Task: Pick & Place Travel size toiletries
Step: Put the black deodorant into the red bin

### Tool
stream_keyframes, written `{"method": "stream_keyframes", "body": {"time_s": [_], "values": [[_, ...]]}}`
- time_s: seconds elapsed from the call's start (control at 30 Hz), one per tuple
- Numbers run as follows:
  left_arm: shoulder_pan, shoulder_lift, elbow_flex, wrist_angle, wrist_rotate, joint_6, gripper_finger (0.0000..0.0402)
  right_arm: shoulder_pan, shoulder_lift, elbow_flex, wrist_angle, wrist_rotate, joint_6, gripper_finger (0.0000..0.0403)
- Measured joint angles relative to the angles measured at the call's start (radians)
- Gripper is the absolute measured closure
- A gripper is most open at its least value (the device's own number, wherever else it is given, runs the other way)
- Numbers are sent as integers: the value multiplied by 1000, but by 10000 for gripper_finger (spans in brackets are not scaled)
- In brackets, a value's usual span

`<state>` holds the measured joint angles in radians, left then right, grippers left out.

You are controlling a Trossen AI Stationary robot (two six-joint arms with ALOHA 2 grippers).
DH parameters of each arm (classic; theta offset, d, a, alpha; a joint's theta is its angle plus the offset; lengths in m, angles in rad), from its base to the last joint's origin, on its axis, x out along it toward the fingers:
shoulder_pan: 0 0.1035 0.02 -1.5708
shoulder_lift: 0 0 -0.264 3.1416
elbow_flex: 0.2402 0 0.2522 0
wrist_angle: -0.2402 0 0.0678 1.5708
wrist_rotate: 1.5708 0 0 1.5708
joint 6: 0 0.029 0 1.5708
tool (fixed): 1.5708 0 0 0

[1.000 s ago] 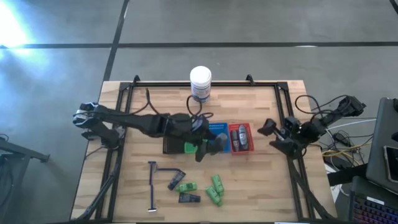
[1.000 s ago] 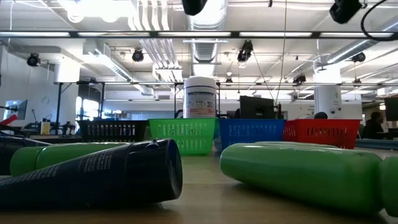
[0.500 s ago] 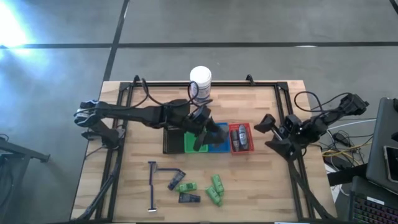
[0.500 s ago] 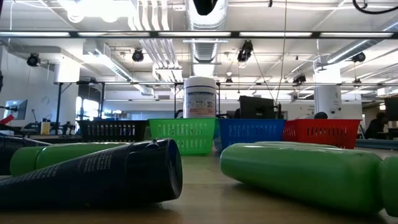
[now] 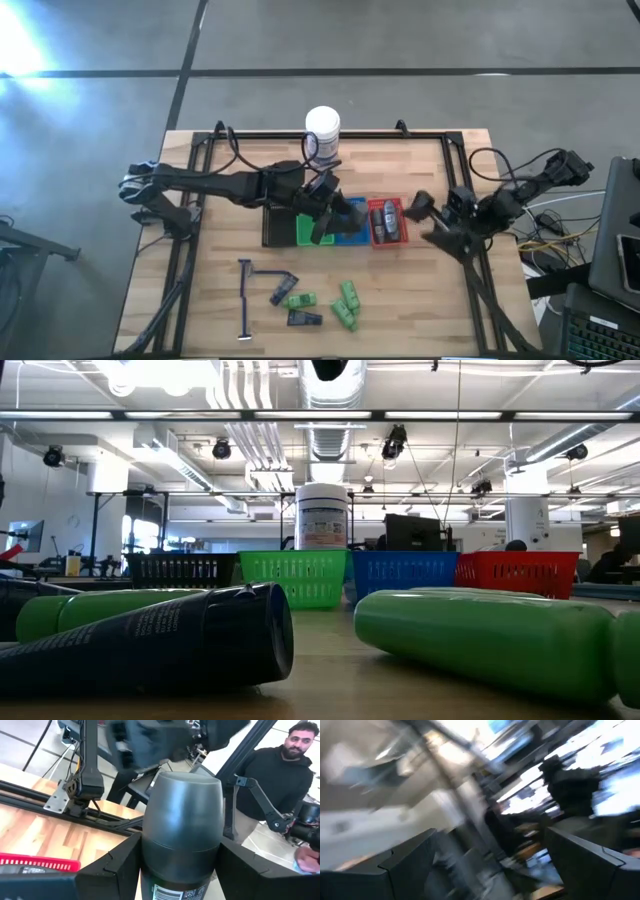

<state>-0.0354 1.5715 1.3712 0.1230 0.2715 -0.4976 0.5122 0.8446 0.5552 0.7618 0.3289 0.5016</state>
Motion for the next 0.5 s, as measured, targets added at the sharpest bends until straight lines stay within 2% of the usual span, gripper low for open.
{"method": "stream_keyframes", "body": {"time_s": [0.07,0.2,0.37,0.5], "values": [[-9,0,0,0,0,0,189,1,4,0,-3,-88,11,39],[-21,0,0,0,1,0,189,1,49,9,-3,-83,57,39],[-35,-1,1,0,9,0,189,-5,108,34,-57,74,68,39],[-47,-1,1,-32,24,5,189,-5,125,101,-311,230,73,39]]}}
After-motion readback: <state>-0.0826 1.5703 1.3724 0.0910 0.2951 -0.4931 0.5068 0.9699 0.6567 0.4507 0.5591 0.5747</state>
